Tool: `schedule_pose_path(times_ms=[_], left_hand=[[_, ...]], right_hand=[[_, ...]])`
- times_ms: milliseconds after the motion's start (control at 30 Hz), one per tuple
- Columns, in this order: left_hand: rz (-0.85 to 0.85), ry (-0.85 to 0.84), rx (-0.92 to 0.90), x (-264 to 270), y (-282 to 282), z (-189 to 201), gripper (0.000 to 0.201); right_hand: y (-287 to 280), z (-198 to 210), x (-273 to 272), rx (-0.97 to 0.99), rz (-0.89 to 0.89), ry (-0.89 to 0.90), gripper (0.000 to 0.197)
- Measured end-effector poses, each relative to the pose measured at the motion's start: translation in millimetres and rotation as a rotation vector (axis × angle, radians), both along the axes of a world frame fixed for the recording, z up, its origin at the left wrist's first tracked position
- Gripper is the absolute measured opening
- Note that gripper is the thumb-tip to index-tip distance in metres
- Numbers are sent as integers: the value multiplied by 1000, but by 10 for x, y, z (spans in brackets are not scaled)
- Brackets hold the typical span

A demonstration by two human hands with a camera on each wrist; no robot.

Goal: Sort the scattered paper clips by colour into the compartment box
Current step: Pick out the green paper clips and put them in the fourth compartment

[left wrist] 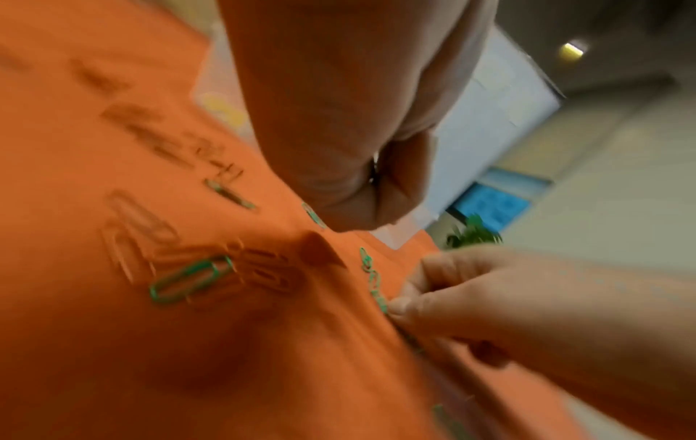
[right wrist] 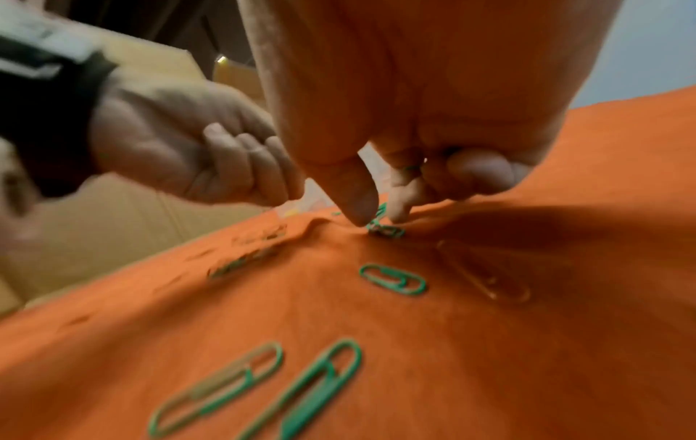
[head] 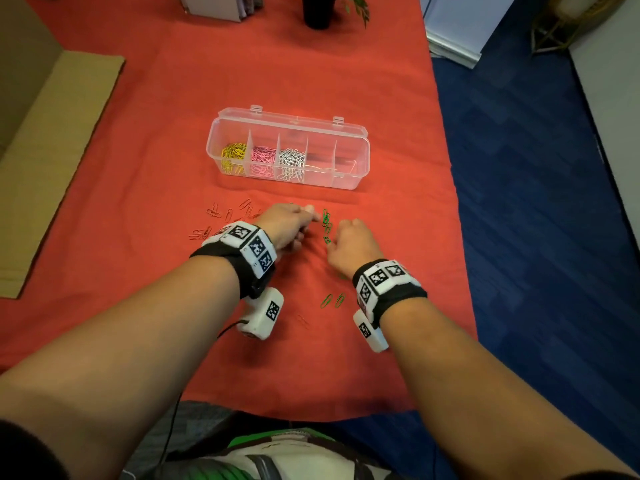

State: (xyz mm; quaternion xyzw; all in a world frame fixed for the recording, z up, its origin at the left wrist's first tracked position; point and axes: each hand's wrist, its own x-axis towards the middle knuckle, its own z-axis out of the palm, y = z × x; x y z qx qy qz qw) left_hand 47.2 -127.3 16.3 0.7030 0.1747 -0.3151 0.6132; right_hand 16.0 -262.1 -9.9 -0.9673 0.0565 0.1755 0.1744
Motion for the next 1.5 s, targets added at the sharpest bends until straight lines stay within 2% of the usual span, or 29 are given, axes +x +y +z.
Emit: schedule_pose_path(times_ms=[100,200,333,467,600,667,733,800,900,967,1033,1100,1167,1233,1300,1367,1433,1500], left_hand=[[-212,-294,404,57,-39,-32,33],[-307,-476,659,119,-131,-41,30],[-436,-548,841,190,-251,-162,33],[-488,-559,907,231,-324,-228,27],[-548,-500,851,274,-344,-259,18],[-584,-470,835,286,-326,-261,19],[-617,-457,812,269,-294,-258,19],[-597,-475,782,239,-241,-256,20],[-384,-438,650,184,-121,-183,15],[-181,-319,399,147,-17,-95,17],[42,-178,50,86,117,0,12],[223,-55,-236,24,268,63,8],[279,-3,-396,-46,396,103,10],[321,17,-479,-94,491,121,11],[367,45,-505,-118,561,115,13],[412,89,-491,-127,616,117,16],[424,174,-431,-112,645,108,26],[393,256,-369,-89,660,122,30]], right_hand=[[31,-11,-50,-73,80,-43,30],[-35,21,-43,-8,56,17,28],[-250,77,-1,286,-166,37,10],[-414,99,43,616,-404,98,26],[-458,251,34,1067,-739,228,28],[-439,279,60,1155,-820,271,26],[-380,268,104,1076,-815,296,23],[-307,209,149,895,-719,286,22],[-200,126,188,629,-489,226,25],[-120,90,194,470,-330,185,20],[-21,77,190,288,-215,150,14],[61,37,190,120,-128,90,26],[135,17,172,15,-61,16,36],[207,17,151,-70,7,-31,37],[263,31,149,-114,48,-13,35],[296,50,173,-71,24,32,34],[275,70,222,67,-43,91,27],[229,109,247,322,-189,135,14]])
